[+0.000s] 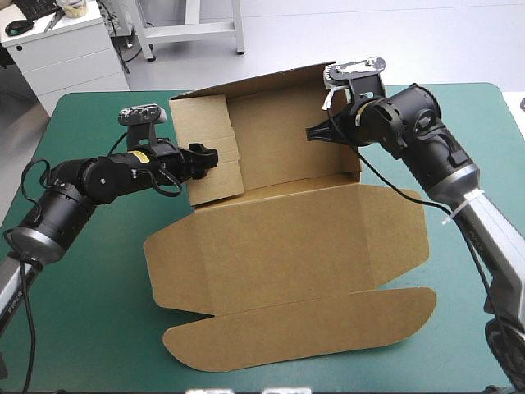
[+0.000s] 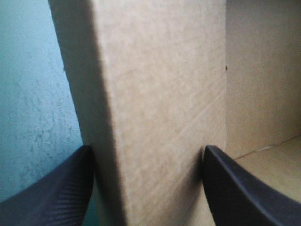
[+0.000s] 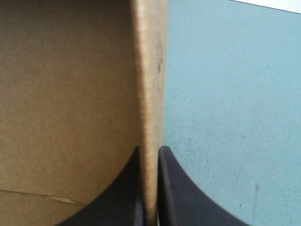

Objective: Fold the box

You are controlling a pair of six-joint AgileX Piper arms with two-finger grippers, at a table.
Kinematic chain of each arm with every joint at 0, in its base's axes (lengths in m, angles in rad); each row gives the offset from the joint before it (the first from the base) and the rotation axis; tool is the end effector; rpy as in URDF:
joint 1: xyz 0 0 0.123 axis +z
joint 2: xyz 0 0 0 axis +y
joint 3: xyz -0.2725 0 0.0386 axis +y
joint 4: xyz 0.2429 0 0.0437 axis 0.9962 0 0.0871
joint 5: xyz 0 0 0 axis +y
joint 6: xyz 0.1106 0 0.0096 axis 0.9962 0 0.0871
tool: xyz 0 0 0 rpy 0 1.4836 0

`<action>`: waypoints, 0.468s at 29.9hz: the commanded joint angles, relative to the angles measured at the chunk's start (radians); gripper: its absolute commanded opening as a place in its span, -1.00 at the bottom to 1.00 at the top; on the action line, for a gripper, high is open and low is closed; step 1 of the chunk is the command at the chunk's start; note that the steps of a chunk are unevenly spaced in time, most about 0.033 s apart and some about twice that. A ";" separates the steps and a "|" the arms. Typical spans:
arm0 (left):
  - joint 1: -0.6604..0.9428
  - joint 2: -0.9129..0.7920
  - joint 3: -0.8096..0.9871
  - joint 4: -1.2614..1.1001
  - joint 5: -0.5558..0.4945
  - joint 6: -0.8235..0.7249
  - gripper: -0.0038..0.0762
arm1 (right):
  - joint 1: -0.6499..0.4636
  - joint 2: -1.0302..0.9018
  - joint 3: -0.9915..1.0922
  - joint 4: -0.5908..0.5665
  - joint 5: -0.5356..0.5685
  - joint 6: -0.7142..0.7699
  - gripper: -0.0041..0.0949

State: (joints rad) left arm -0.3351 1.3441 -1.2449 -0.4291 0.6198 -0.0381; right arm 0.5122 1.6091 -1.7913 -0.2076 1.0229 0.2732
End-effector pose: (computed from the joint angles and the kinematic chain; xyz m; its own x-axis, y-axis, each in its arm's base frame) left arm 0.2858 -0.1280 0.3569 -0.6790 -0.1586 -0.7168 0.2687 0.8550 -0.4436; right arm 0.3237 0.1596 0.4068 -0.6426 -0.1770 -0.7455 -0.2683 0.9633 0.0026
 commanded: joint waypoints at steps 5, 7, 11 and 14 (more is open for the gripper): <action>-0.008 0.011 -0.040 -0.019 -0.070 -0.041 0.13 | 0.039 -0.052 -0.035 -0.048 -0.061 0.049 -0.92; -0.008 0.015 -0.040 -0.019 -0.072 -0.041 -0.09 | 0.039 -0.052 -0.035 -0.048 -0.057 0.047 -0.92; -0.008 0.015 -0.045 -0.019 -0.090 -0.027 -0.93 | 0.039 -0.052 -0.035 -0.050 -0.057 0.047 -0.92; -0.008 0.015 -0.045 0.007 -0.092 -0.022 -0.93 | 0.039 -0.052 -0.035 -0.039 -0.042 0.047 -0.92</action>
State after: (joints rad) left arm -0.3322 1.3924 -1.2458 -0.3835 0.5977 -0.0726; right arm 0.5415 1.6062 -1.7913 -0.2940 1.0532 0.3198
